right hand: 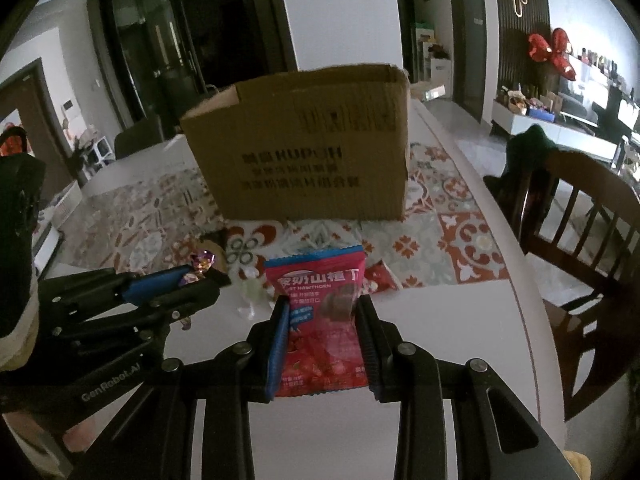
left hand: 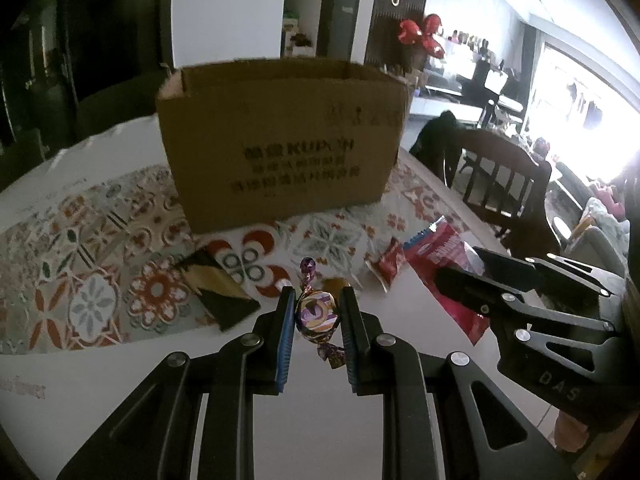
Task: Organize snacks
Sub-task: 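Lift and carry the purple candy and pink packet over the box with both tools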
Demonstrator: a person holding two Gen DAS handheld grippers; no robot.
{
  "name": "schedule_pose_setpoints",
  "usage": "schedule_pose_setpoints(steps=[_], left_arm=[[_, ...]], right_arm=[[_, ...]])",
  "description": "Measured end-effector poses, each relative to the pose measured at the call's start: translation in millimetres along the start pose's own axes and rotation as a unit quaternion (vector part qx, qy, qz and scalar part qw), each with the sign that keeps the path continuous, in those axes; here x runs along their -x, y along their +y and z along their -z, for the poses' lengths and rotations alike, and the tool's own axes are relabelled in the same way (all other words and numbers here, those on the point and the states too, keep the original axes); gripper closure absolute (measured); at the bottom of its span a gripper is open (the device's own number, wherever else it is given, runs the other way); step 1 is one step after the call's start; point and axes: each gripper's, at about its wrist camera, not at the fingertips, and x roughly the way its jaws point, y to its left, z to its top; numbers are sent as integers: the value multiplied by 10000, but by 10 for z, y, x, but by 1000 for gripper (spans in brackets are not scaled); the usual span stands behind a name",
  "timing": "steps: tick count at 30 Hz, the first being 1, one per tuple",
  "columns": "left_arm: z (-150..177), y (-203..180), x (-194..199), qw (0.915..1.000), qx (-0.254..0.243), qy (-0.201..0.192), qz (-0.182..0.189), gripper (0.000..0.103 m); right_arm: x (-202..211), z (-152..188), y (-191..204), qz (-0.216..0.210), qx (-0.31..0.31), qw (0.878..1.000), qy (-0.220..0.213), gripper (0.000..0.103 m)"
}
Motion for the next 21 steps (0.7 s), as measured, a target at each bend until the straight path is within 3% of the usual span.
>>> schedule_pose_setpoints(steps=[21], left_arm=[[-479,97,622,9924,-113,-1223,-107,81]], right_arm=[[451,-451,134,10,-11,9945,-1045,70]])
